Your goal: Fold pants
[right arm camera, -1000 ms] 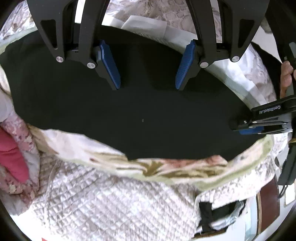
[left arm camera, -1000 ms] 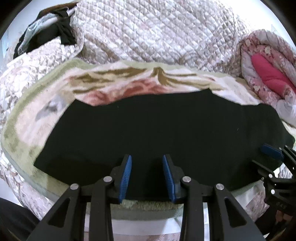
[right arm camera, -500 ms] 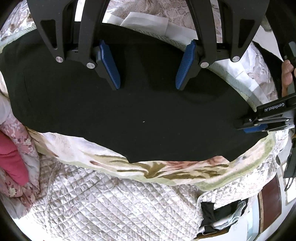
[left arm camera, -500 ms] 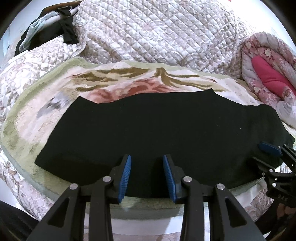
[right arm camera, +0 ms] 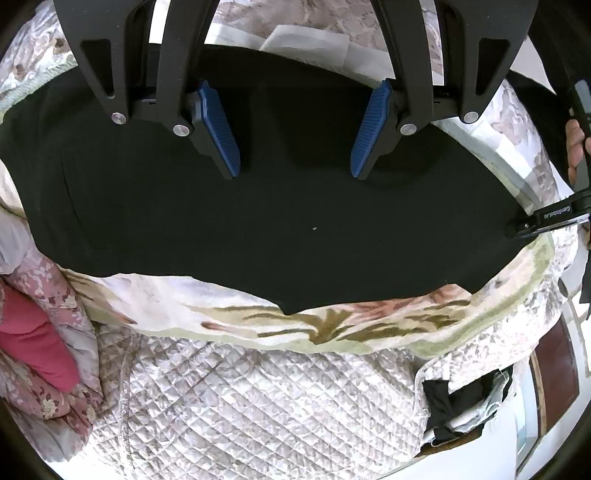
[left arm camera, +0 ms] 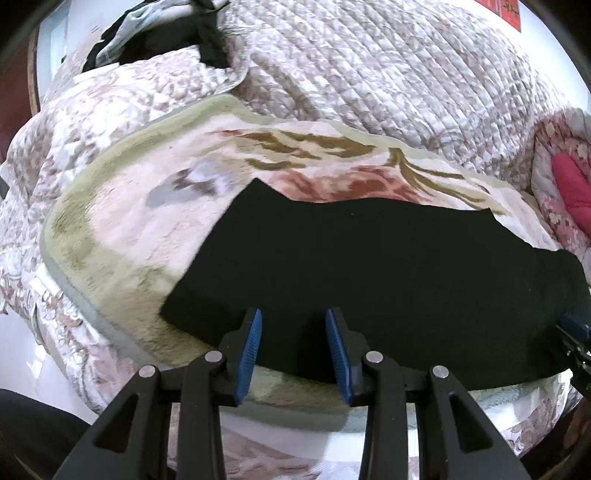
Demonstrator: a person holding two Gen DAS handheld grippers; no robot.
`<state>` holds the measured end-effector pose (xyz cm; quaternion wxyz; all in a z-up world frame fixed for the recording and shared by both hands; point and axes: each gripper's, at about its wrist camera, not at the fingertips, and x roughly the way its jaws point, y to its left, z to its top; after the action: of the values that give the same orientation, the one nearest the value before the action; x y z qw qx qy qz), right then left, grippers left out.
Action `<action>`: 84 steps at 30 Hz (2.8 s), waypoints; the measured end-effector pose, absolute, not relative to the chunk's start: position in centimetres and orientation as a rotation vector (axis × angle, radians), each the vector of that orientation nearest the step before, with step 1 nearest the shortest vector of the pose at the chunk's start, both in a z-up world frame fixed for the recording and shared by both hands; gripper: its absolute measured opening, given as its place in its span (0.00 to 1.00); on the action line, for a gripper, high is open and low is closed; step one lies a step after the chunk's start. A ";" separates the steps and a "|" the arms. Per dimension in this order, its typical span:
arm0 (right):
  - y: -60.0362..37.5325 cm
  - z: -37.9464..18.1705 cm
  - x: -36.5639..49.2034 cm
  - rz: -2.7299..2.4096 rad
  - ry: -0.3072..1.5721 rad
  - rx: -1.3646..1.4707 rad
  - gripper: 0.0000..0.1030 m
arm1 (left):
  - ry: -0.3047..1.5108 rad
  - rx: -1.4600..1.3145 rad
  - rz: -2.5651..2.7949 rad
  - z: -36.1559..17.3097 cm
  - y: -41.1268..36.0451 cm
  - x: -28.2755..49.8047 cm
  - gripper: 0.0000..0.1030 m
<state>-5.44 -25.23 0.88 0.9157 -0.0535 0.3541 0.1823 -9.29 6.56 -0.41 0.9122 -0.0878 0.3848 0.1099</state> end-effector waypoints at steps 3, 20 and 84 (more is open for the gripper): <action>-25.0 1.1 -5.5 0.387 0.719 -0.105 0.61 | 0.787 -0.192 0.220 0.0 6.7 -10.0 0.38; -24.7 1.1 -5.6 0.404 0.713 -0.111 0.61 | 0.775 -0.447 0.188 -1.4 9.6 -12.6 0.38; -32.3 2.2 -4.1 0.243 0.710 0.228 0.61 | 0.814 -0.083 -0.459 2.2 -12.5 -2.5 0.07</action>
<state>-4.09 -32.34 2.21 0.9240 0.1112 0.3462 0.1183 -2.54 -12.48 2.24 0.8920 -0.0401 0.3921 -0.2214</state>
